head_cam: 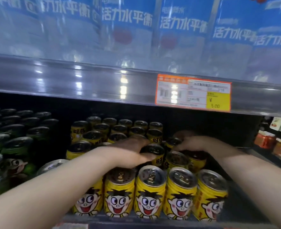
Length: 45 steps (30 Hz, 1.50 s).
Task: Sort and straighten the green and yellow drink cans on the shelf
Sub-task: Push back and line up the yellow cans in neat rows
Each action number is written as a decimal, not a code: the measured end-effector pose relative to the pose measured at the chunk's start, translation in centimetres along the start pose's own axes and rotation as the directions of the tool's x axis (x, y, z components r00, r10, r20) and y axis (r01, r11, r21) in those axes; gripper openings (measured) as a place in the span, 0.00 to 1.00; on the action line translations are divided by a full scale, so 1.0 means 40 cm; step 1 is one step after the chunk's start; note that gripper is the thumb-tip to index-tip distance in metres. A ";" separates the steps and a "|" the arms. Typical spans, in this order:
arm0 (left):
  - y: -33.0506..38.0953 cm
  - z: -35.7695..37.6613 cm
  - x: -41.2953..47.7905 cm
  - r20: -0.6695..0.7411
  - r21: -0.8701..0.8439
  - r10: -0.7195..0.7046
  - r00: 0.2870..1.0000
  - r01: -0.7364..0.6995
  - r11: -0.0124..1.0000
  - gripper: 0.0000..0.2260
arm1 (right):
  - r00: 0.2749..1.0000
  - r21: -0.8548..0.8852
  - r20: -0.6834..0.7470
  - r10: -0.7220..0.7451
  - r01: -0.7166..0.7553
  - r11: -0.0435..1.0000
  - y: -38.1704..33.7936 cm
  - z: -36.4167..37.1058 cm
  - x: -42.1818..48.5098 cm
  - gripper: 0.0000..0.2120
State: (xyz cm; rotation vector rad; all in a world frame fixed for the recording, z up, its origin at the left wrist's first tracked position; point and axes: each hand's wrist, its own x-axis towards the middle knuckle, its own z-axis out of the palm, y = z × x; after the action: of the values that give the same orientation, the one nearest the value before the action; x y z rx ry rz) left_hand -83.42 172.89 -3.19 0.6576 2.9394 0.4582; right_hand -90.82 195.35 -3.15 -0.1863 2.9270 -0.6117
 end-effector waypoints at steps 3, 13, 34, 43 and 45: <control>0.026 0.015 0.031 0.004 0.010 -0.024 1.000 0.024 1.000 0.29 | 0.998 0.074 -0.057 -0.008 0.012 0.997 0.038 -0.002 0.031 0.28; 0.037 0.048 0.054 -0.020 -0.009 -0.089 0.996 0.089 0.996 0.22 | 0.964 0.211 -0.213 -0.157 0.202 0.956 0.098 0.015 0.184 0.29; 0.040 0.050 0.056 0.000 0.017 -0.094 0.996 0.094 0.995 0.22 | 0.940 0.391 0.048 -0.338 0.294 0.872 0.185 -0.062 0.050 0.27; 0.037 0.051 0.057 0.011 0.014 -0.068 0.998 0.068 0.998 0.22 | 0.878 0.547 0.122 -0.463 0.330 0.769 0.244 -0.012 0.004 0.34; 0.035 0.052 0.057 0.008 0.018 -0.068 0.998 0.068 0.998 0.22 | 0.938 0.522 -0.003 -0.346 0.297 0.800 0.224 0.006 0.023 0.29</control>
State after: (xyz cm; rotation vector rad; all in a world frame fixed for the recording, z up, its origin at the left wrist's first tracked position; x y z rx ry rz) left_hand -84.59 175.65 -4.79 0.5583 2.9498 0.4219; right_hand -92.50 203.29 -7.11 -0.6344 2.5333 -1.3705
